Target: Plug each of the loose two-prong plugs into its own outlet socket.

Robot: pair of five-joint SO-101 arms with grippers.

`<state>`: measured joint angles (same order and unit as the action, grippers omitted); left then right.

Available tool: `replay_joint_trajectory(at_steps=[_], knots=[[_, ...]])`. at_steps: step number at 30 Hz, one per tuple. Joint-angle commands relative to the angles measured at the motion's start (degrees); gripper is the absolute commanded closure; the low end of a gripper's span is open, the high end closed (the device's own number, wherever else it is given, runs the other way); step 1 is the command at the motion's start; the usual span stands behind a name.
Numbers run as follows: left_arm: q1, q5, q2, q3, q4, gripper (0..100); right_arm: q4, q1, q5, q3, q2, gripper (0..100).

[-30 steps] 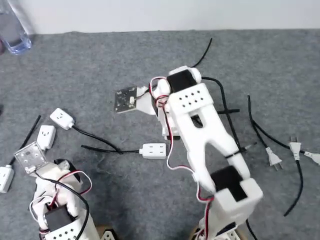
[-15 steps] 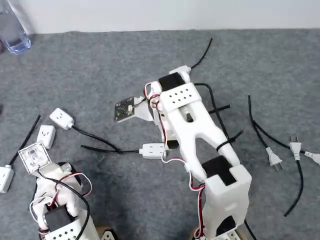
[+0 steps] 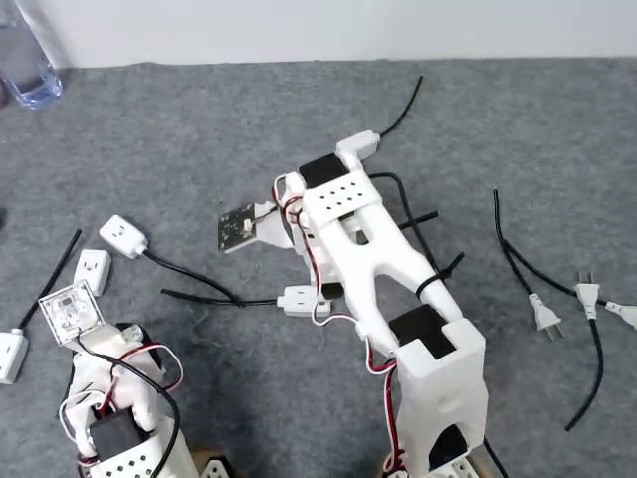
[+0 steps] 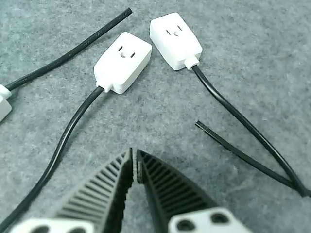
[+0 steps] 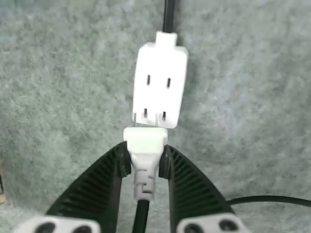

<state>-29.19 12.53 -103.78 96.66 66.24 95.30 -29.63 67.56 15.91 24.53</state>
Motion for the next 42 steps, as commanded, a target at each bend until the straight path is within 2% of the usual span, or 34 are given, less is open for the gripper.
replay_joint_trajectory(at_steps=[1, 25, 34, 42], knots=[[-0.5, -0.5, -0.7, -0.3, 0.1, 99, -0.9, 0.4, -0.1, 3.0, -0.3, 99.1], [-0.5, -0.5, -0.7, -0.3, 0.1, 99, -1.2, 1.5, 0.6, 2.3, 2.7, 99.1], [-0.5, -0.5, -0.7, -0.3, 0.1, 99, -5.1, -4.2, -1.1, 2.1, 11.7, 99.0], [-0.5, -0.5, -0.7, -0.3, 0.1, 99, -3.8, -5.5, -1.2, 2.3, 8.5, 99.0]])
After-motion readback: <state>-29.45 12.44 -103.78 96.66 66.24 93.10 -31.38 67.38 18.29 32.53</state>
